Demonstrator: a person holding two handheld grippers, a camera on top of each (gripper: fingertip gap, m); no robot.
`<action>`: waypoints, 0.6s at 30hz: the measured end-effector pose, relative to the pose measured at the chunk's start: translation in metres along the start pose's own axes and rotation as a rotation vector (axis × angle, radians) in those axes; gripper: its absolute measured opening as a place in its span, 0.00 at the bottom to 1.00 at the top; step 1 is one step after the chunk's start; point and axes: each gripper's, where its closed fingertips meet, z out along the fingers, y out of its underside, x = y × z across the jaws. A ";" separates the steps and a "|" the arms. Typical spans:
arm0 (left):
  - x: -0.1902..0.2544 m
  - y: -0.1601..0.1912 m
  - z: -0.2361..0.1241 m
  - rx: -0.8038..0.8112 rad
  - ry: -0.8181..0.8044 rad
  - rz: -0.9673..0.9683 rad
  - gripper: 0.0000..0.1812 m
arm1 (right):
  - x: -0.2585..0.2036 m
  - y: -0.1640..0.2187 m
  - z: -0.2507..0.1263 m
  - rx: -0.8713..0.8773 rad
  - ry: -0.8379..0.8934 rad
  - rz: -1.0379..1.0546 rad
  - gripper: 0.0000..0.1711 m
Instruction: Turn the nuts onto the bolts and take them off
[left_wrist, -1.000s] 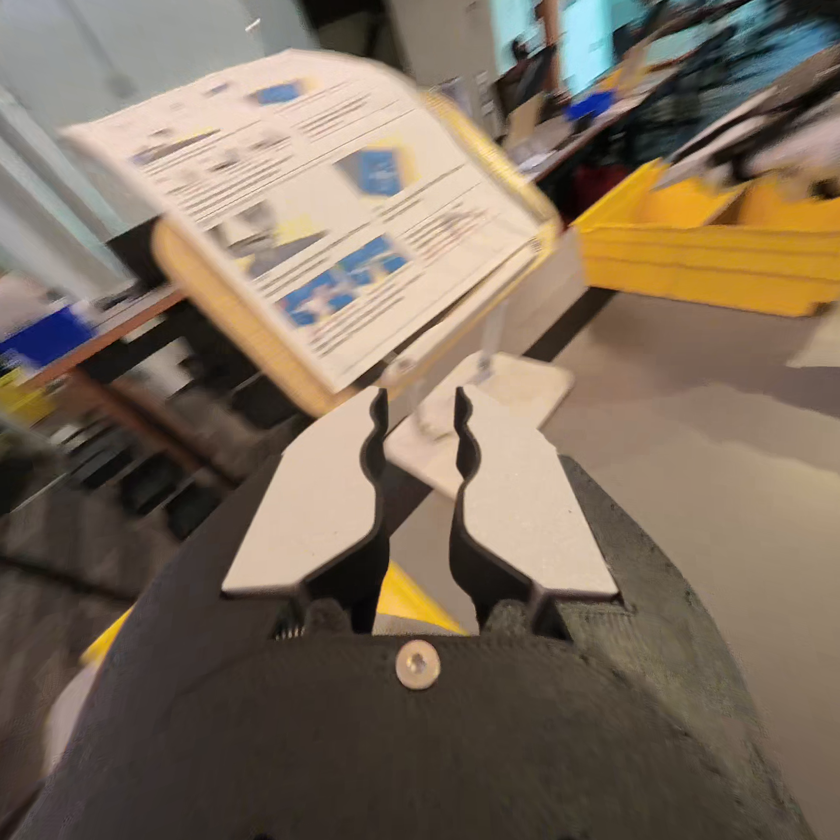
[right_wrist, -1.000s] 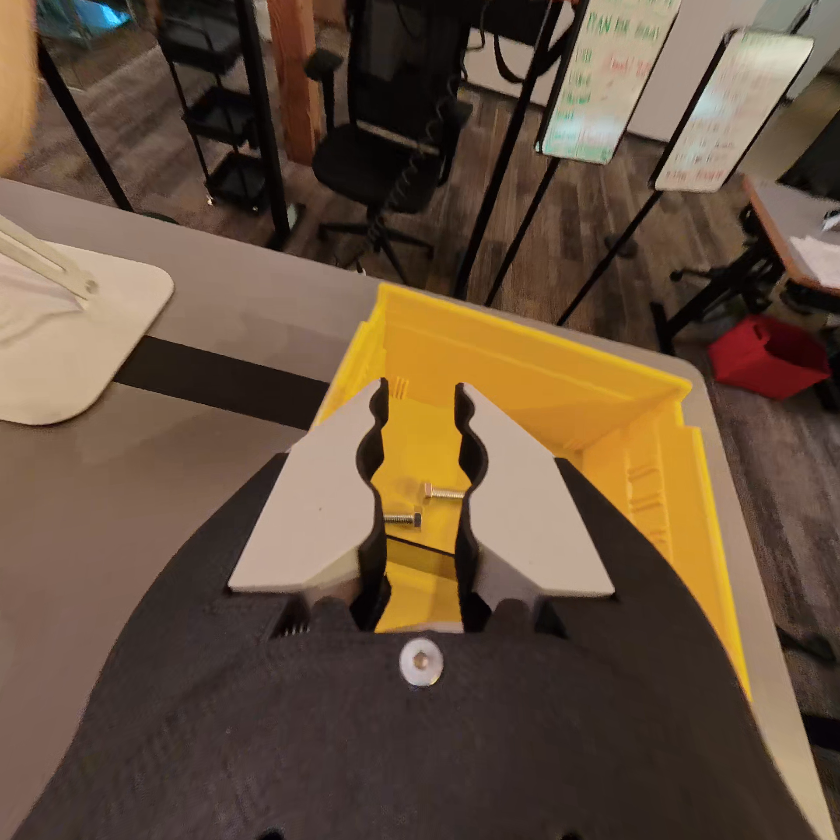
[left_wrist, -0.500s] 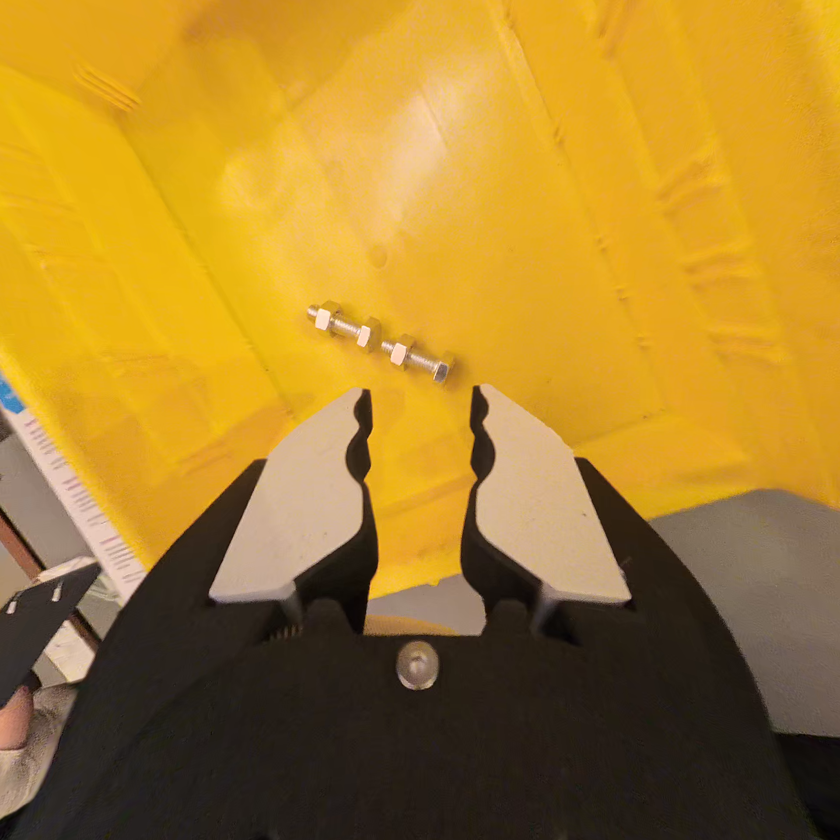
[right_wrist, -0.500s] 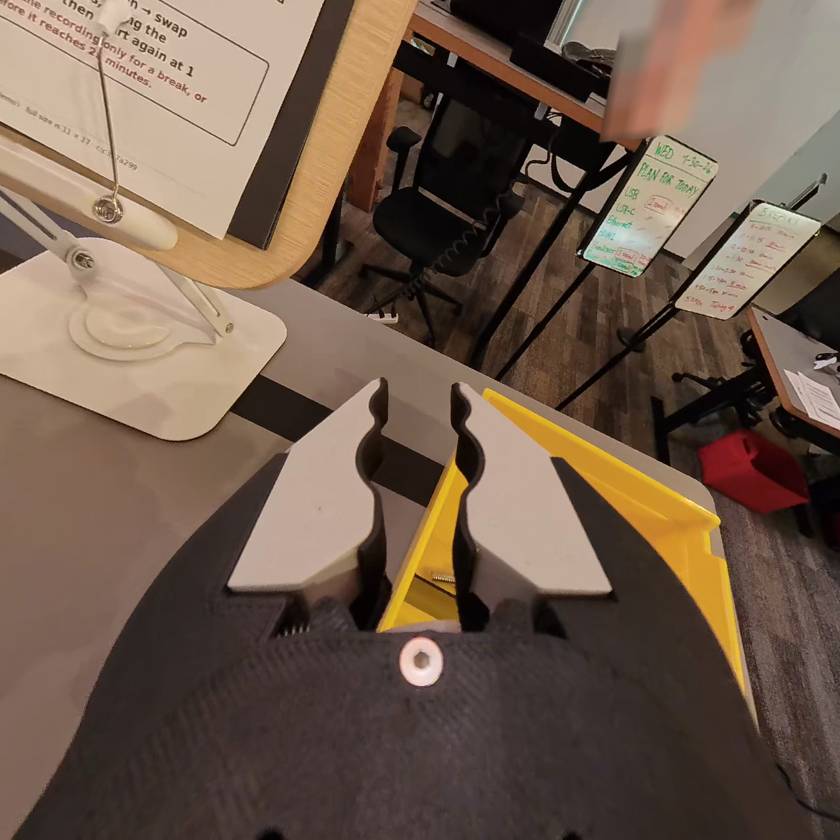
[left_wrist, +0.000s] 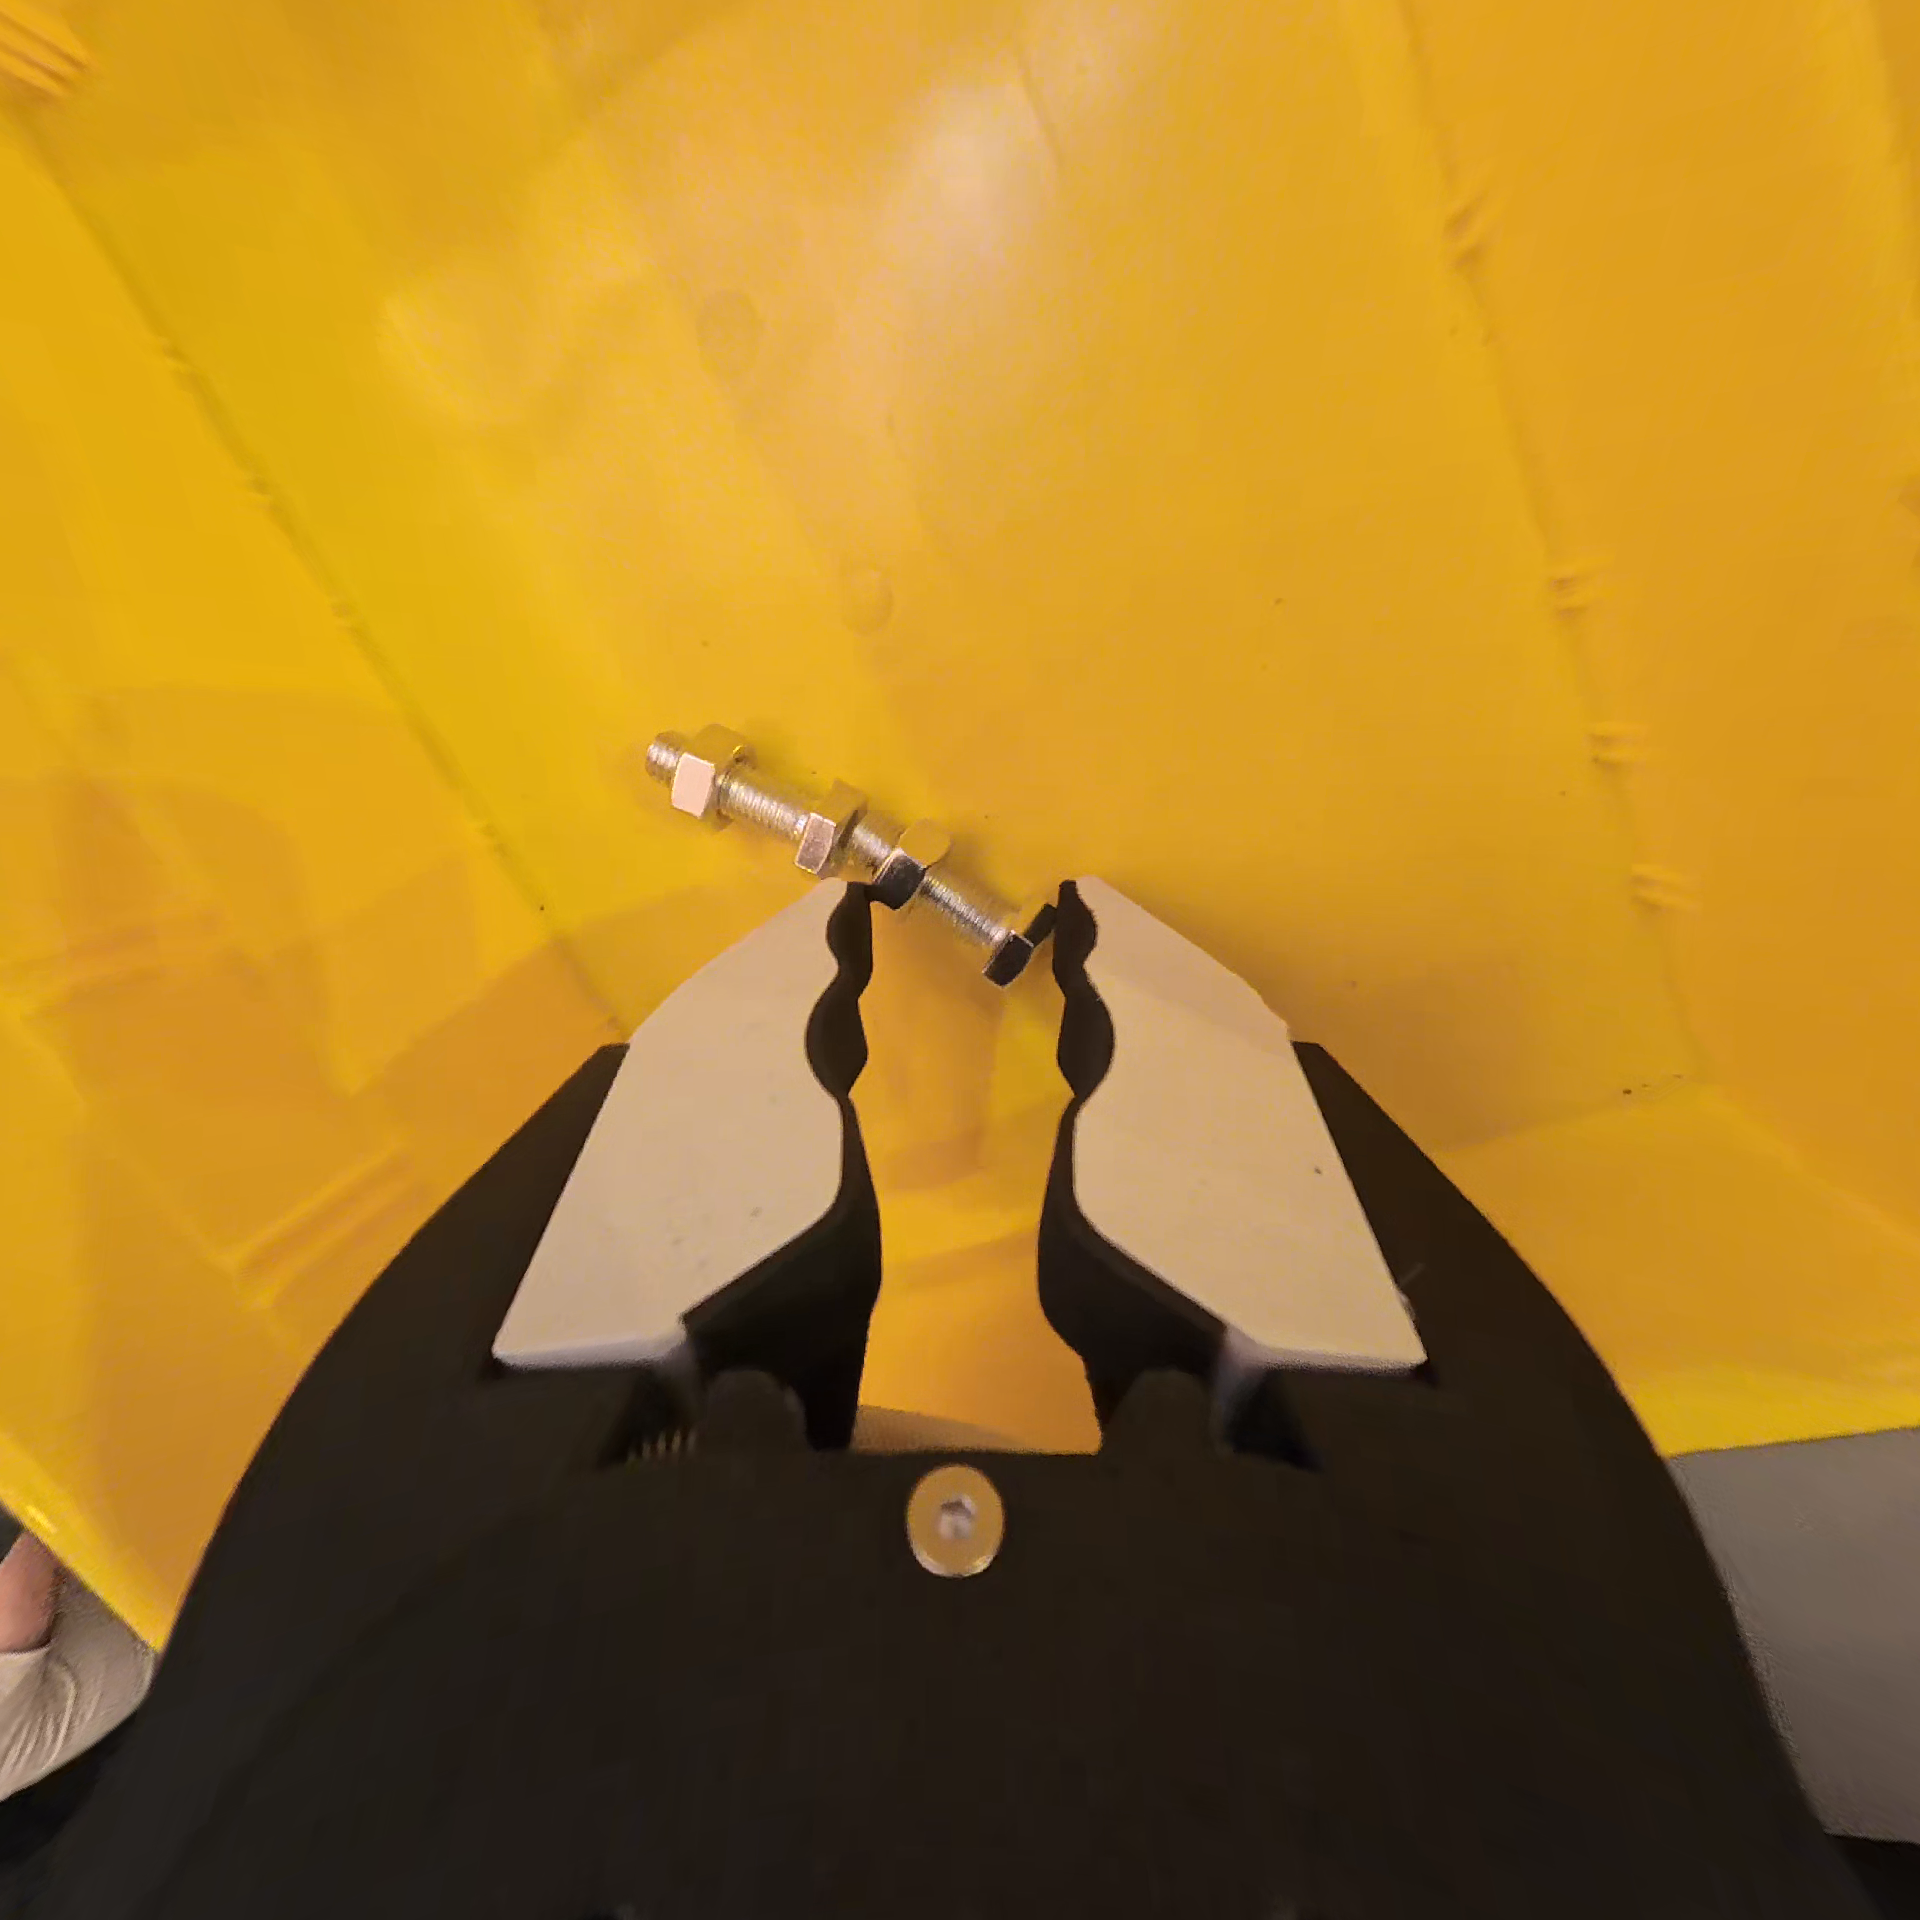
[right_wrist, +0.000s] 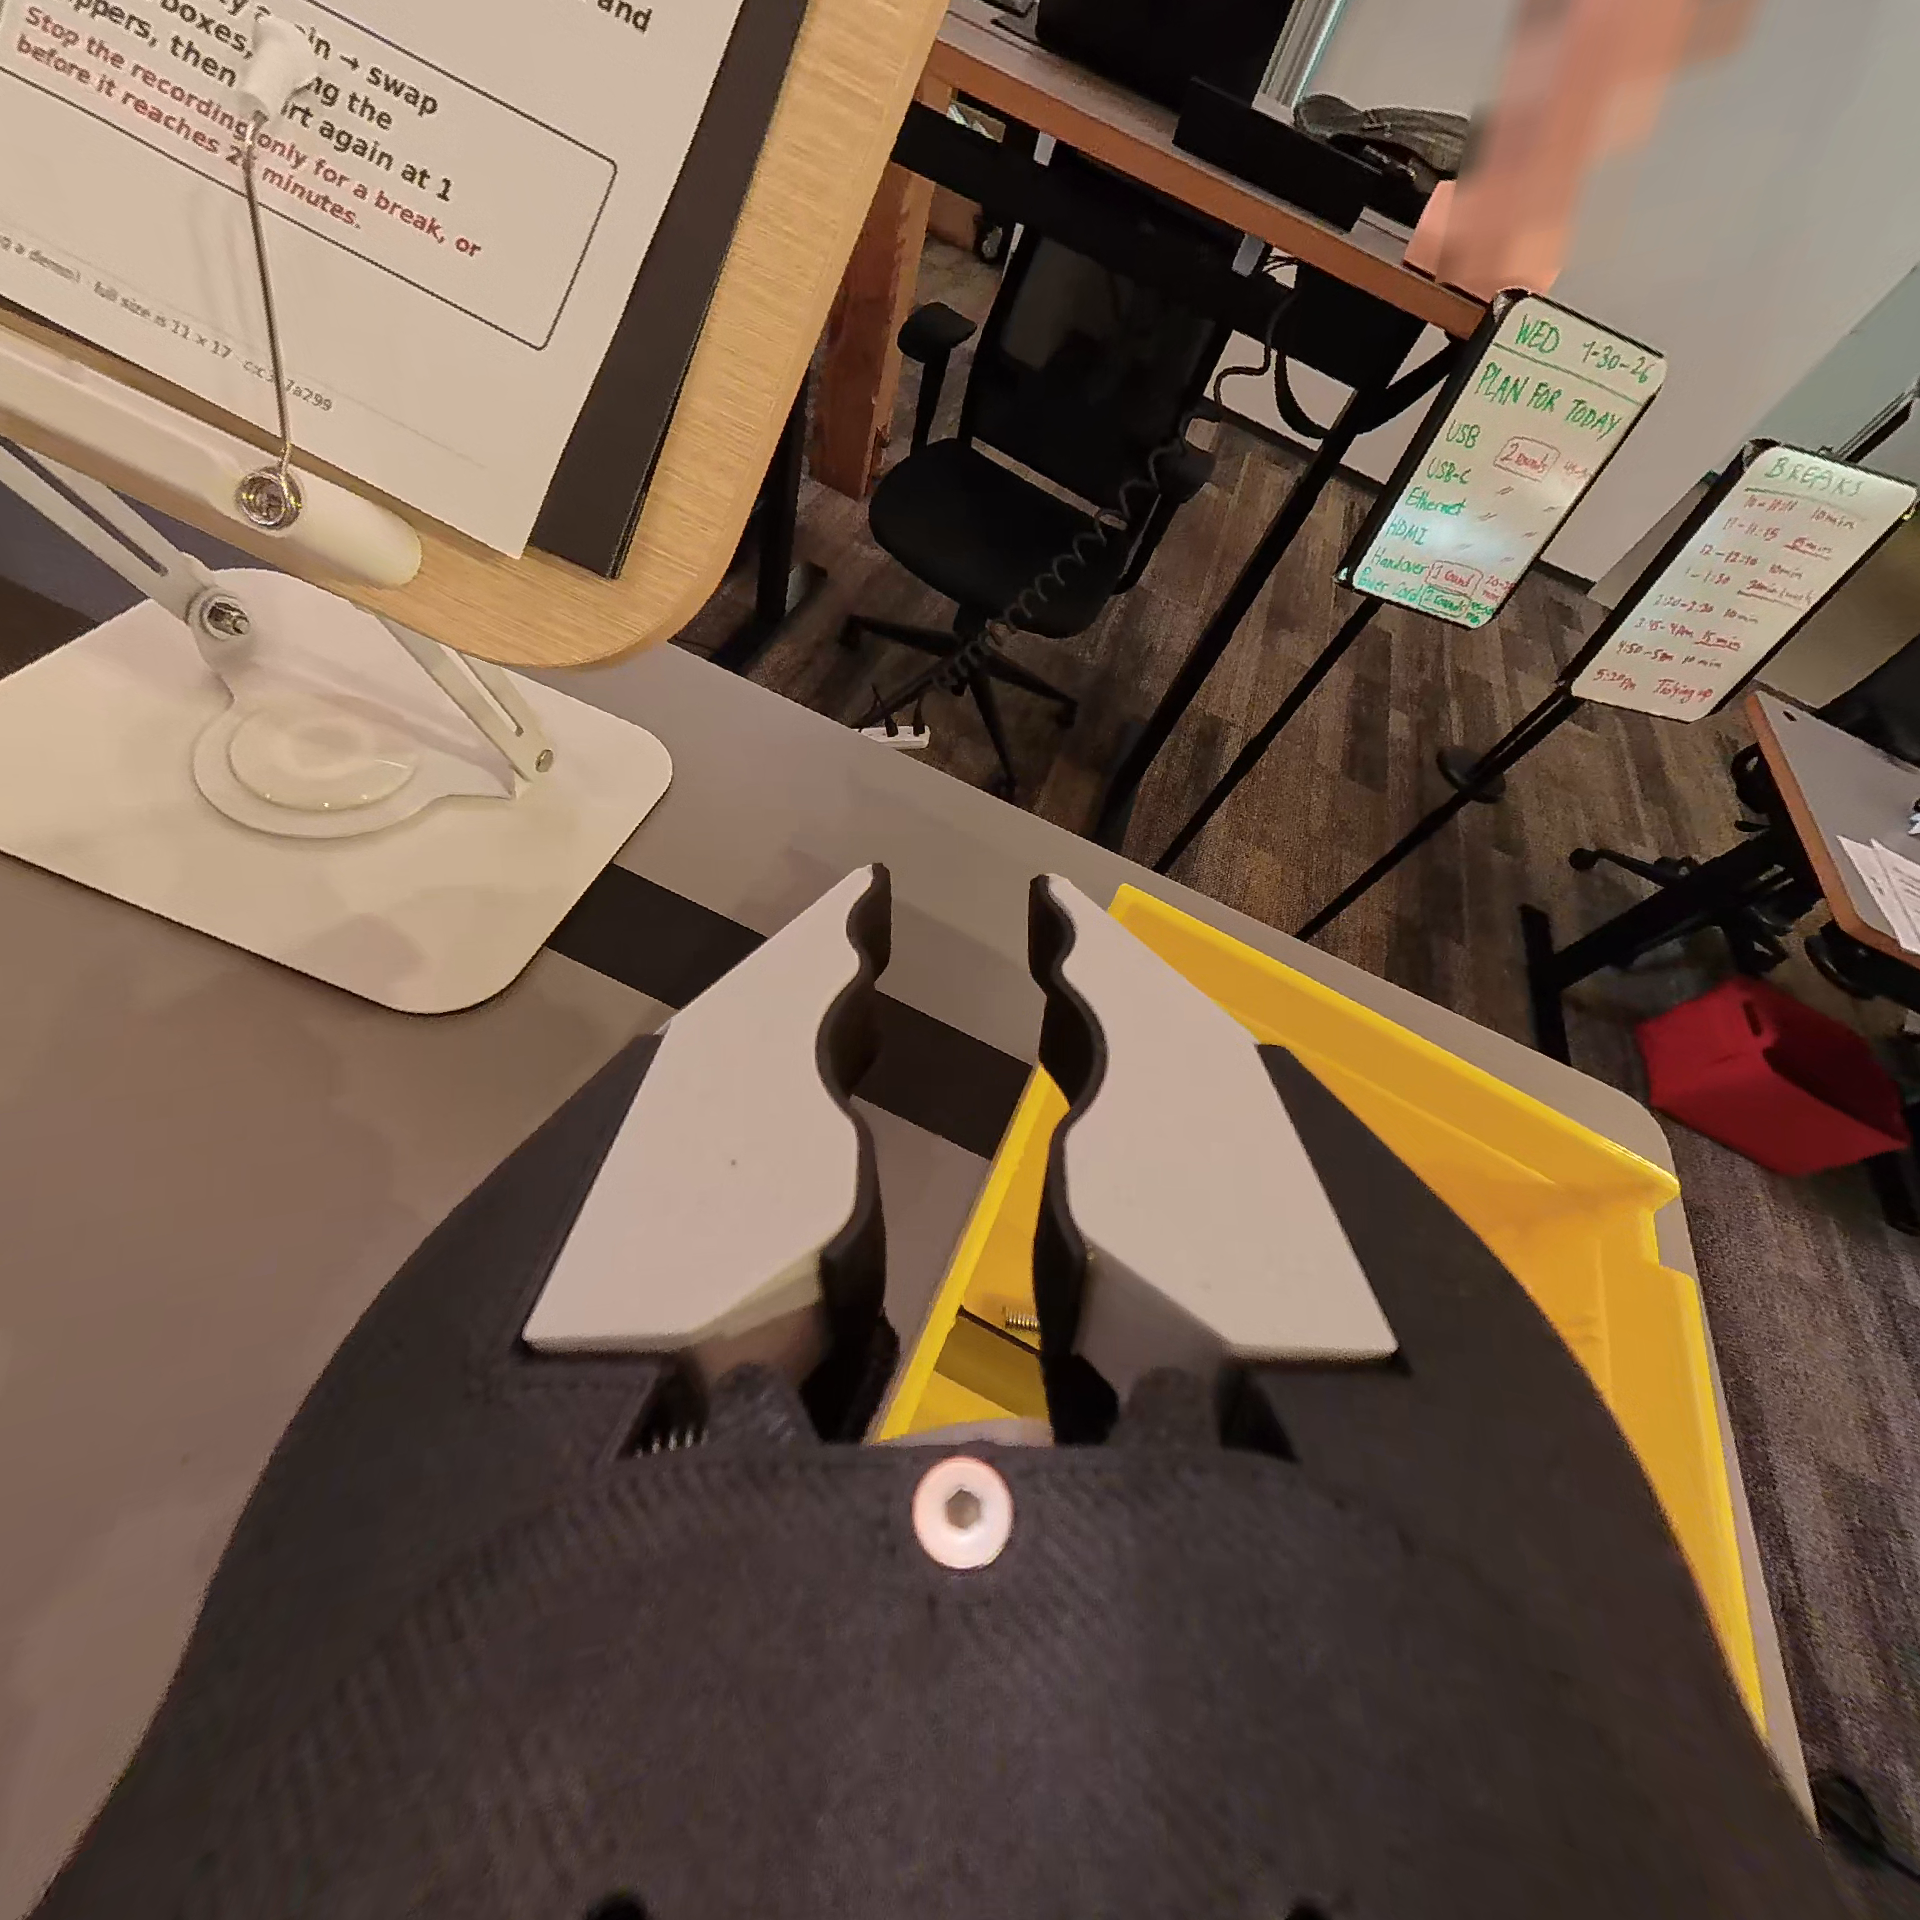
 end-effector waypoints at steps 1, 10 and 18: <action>0.000 0.000 0.000 0.008 0.000 0.014 0.19 | -0.002 -0.001 0.000 0.000 -0.002 -0.005 0.14; 0.014 -0.007 -0.008 0.117 0.068 0.166 0.19 | -0.018 -0.011 0.001 0.010 -0.027 -0.058 0.14; 0.023 -0.001 -0.013 0.069 0.084 0.182 0.23 | -0.030 -0.010 0.006 -0.013 -0.046 -0.094 0.14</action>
